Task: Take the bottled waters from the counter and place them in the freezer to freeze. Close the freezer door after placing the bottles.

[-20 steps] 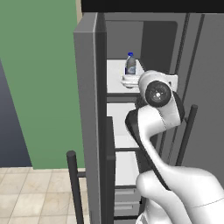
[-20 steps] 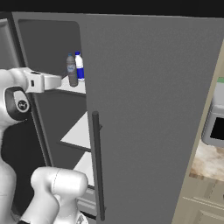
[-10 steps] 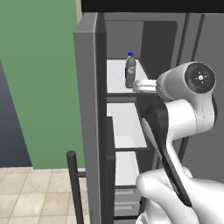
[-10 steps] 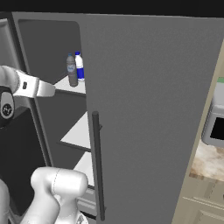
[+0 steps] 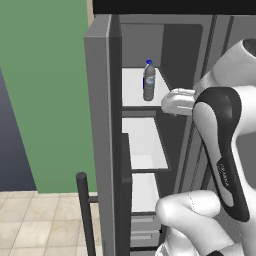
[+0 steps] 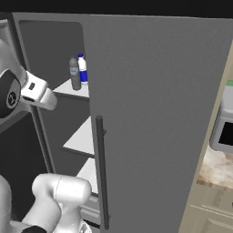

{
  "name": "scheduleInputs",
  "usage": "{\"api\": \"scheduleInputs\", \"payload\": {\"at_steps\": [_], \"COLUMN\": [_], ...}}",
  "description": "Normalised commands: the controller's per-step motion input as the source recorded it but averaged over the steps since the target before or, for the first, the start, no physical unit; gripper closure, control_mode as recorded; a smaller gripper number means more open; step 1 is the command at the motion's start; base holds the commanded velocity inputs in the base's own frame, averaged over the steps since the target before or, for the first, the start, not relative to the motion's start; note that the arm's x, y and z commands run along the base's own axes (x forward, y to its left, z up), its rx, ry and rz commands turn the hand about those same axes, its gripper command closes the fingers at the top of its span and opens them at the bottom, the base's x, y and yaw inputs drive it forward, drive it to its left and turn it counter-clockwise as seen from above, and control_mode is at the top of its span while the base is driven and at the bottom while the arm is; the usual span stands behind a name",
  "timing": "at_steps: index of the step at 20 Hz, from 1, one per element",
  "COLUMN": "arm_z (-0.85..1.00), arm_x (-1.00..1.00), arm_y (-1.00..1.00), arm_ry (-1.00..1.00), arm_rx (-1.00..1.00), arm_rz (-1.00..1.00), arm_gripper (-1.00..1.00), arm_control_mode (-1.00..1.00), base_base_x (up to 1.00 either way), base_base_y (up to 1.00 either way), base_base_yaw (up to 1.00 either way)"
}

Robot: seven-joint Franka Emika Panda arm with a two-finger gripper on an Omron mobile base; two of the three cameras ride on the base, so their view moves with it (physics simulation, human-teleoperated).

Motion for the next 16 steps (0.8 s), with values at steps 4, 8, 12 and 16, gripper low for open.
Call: {"api": "scheduleInputs", "payload": {"at_steps": [4,8,12,16], "arm_z": [-0.56,-0.69,-0.79,-0.73], "arm_x": [0.0,0.0,0.0,0.0], "arm_y": [0.0,0.0,-0.03,-0.1], "arm_ry": [0.42,0.21,0.03,-0.01], "arm_rx": [0.0,-0.07,-0.07,-0.11], "arm_rz": [0.14,0.01,0.0,0.05], "arm_gripper": [-1.0,-1.0,-1.0,-1.0], "arm_control_mode": [-1.0,-1.0,-1.0,-1.0], "base_base_x": [0.0,0.0,0.0,0.0], "base_base_y": [0.0,0.0,0.0,0.0], "base_base_yaw": [0.0,0.0,0.0,0.0]}}
